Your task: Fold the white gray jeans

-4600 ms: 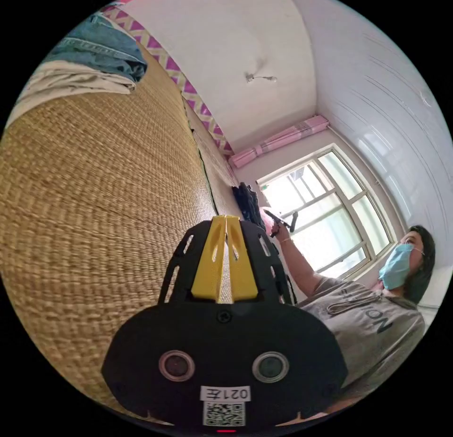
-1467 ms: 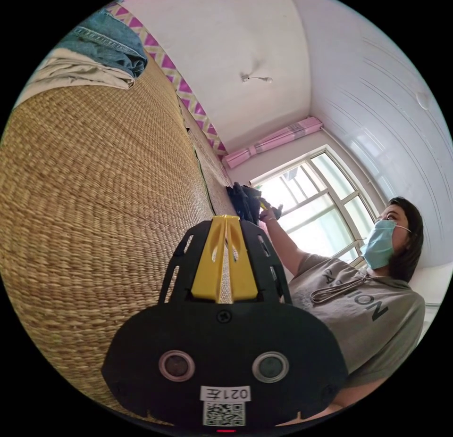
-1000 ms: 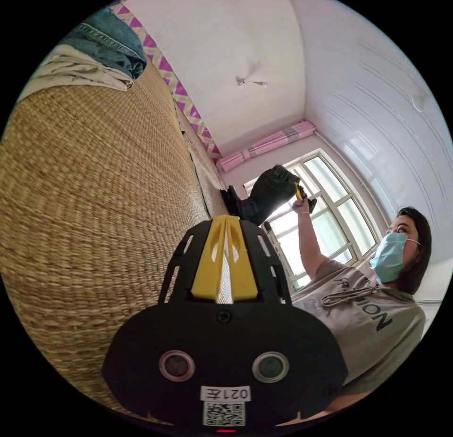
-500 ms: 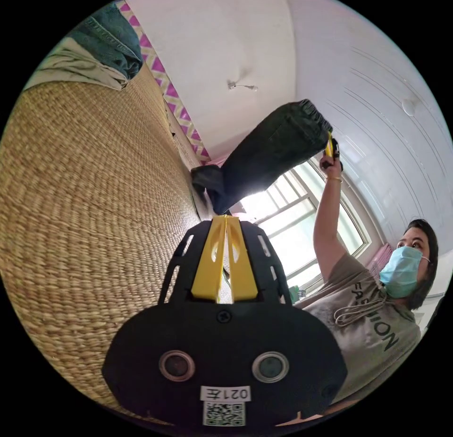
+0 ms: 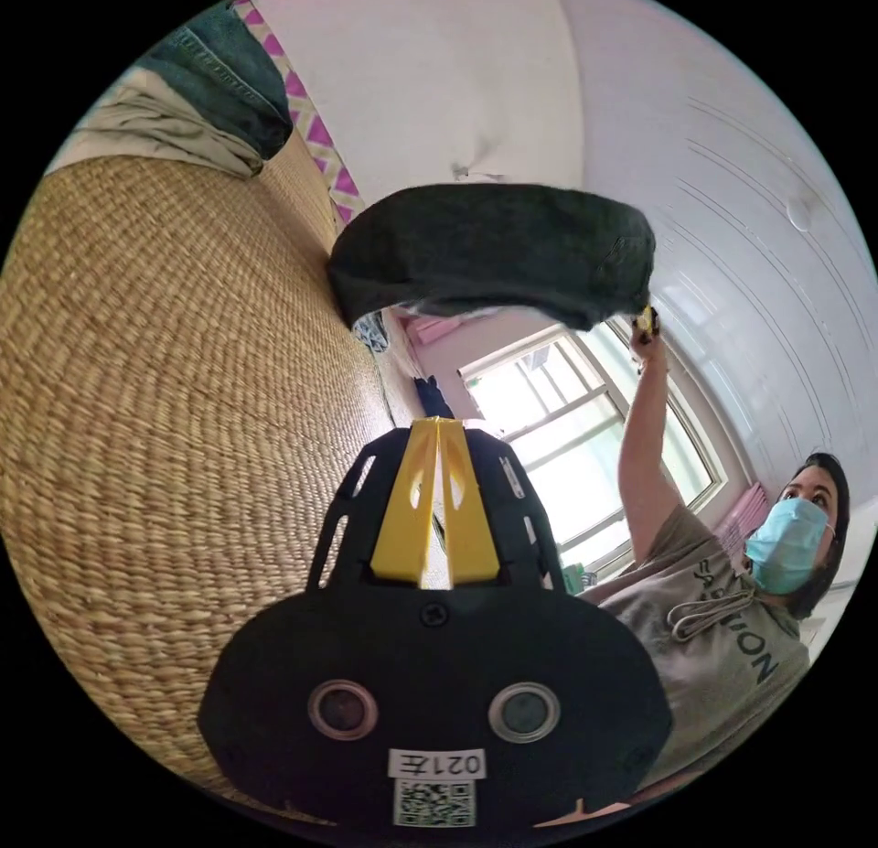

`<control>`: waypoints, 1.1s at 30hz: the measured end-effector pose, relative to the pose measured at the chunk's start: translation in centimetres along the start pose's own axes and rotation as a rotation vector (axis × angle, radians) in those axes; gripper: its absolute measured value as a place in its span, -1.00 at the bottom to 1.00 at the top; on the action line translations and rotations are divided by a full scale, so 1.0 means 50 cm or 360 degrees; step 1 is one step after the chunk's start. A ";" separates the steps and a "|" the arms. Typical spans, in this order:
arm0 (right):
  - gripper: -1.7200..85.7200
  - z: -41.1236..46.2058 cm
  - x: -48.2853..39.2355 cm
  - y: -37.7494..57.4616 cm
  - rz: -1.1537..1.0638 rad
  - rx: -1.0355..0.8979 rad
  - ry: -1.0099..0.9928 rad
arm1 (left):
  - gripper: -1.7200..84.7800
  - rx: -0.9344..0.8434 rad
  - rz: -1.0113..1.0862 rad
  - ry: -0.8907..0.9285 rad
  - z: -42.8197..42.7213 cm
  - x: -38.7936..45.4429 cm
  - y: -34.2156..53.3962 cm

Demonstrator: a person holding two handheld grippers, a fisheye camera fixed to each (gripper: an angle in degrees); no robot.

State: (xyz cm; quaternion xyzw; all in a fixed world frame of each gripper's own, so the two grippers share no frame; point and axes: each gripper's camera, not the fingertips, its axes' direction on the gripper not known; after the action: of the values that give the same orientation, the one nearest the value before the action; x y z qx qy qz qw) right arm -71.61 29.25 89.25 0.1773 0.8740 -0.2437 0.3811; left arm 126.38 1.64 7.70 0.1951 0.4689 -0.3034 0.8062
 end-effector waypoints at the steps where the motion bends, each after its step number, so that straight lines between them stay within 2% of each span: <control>1: -0.85 -0.085 0.077 0.007 0.0056 0.0038 0.0063 | -0.98 -0.0006 -0.0002 0.0002 0.001 0.000 -0.002; 7: -0.85 -0.527 0.481 0.117 0.0425 0.0197 0.0436 | -0.98 -0.0066 0.0039 -0.0007 0.022 0.020 -0.025; 10: -0.84 -0.695 0.638 0.196 0.0603 0.0195 0.0708 | -0.97 -0.0171 0.0104 -0.0147 0.070 0.053 -0.047; 13: -0.83 -0.825 0.738 0.283 0.0754 0.0191 0.1074 | -0.96 -0.0278 0.0116 -0.0018 0.160 0.062 -0.064; 16: -0.79 -0.914 0.755 0.349 0.0752 0.0254 0.1001 | -0.96 -0.0400 0.0063 0.0054 0.255 0.051 -0.071; 18: -0.72 -0.905 0.703 0.350 0.0654 0.0154 0.1121 | -0.97 -0.0461 0.0088 0.0039 0.301 0.057 -0.080; 20: -0.63 -0.841 0.606 0.340 0.0393 0.0003 0.1293 | -0.97 -0.0460 0.0129 0.0044 0.315 0.063 -0.087; 22: -0.54 -0.702 0.454 0.338 0.0016 -0.0172 0.1561 | -0.97 -0.0467 0.0161 0.0064 0.322 0.062 -0.090; 25: -0.55 -0.521 0.273 0.362 -0.0413 -0.0237 0.1828 | -0.98 -0.0470 0.0177 0.0134 0.311 0.056 -0.091; 28: -0.62 -0.389 0.147 0.381 -0.0688 -0.0130 0.2042 | -0.98 -0.0420 0.0148 0.0159 0.293 0.044 -0.090; 30: -0.62 -0.368 0.114 0.364 -0.0649 -0.0013 0.2016 | -0.98 -0.0385 0.0110 0.0220 0.280 0.028 -0.092; 33: -0.59 -0.388 0.121 0.299 -0.0385 0.0051 0.2056 | -0.98 -0.0358 0.0045 0.0330 0.267 0.001 -0.097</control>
State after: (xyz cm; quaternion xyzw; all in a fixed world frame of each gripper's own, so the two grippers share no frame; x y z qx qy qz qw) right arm -79.35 53.14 91.81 0.1942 0.9370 -0.1423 -0.2530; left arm 131.64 -9.98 13.96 0.1403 0.5779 -0.2159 0.7745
